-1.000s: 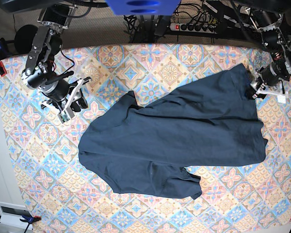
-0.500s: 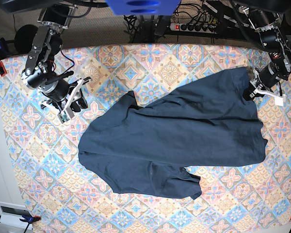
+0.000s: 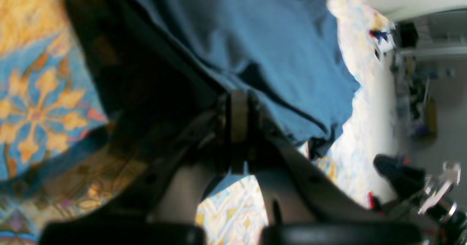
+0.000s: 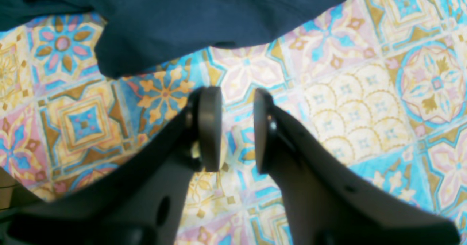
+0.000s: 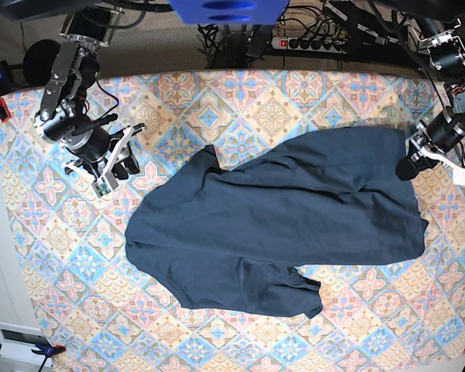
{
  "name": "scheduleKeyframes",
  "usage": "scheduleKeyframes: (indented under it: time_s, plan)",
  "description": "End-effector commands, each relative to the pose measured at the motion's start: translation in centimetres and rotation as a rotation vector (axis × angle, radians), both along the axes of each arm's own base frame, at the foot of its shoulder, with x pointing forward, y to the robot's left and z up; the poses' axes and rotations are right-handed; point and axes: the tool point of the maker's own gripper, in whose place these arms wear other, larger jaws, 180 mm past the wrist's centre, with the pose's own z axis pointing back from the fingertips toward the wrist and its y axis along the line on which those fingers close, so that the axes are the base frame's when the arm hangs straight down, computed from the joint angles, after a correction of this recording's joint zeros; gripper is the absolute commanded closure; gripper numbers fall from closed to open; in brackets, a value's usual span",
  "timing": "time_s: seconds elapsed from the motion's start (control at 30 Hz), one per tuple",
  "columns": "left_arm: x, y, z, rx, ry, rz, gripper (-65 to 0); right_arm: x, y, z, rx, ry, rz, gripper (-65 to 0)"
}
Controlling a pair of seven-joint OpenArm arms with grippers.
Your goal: Layout the t-shirt on the table in an organized manner, then fold the t-shirt properly
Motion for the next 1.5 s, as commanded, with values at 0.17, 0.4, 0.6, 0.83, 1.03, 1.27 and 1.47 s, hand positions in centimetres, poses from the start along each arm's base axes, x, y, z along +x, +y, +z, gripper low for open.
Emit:
scheduleKeyframes:
  time_s: [0.17,0.4,0.6,0.83,1.03,1.27,1.47]
  plan:
    - [-0.1,3.6,2.9,0.054,-0.069,0.08,0.0,0.8,0.0,1.4,0.006,-0.056,0.007,-14.6]
    - [-0.3,5.6,4.4,0.122,-0.062,0.073,0.0,0.7,0.1,1.3,0.006,-0.054,0.01,-14.6]
    - [-1.8,11.2,4.2,0.259,0.011,0.195,0.0,0.6,0.1,1.2,0.003,-0.048,0.011,-14.6]
    - [-2.9,12.6,3.1,0.347,0.095,0.202,0.0,0.6,1.9,0.9,0.015,-0.037,0.065,-15.1]
    - [-3.7,12.3,2.1,0.335,0.119,0.2,0.0,0.3,3.4,0.2,0.027,-0.013,0.107,-20.8]
    - [-4.3,12.0,1.7,0.329,0.132,0.193,0.0,3.0,2.7,-1.4,0.07,0.031,0.072,-25.9]
    - [-5.0,11.3,1.7,0.365,0.125,0.12,0.0,3.4,2.5,-3.1,0.1,0.084,0.054,-25.9]
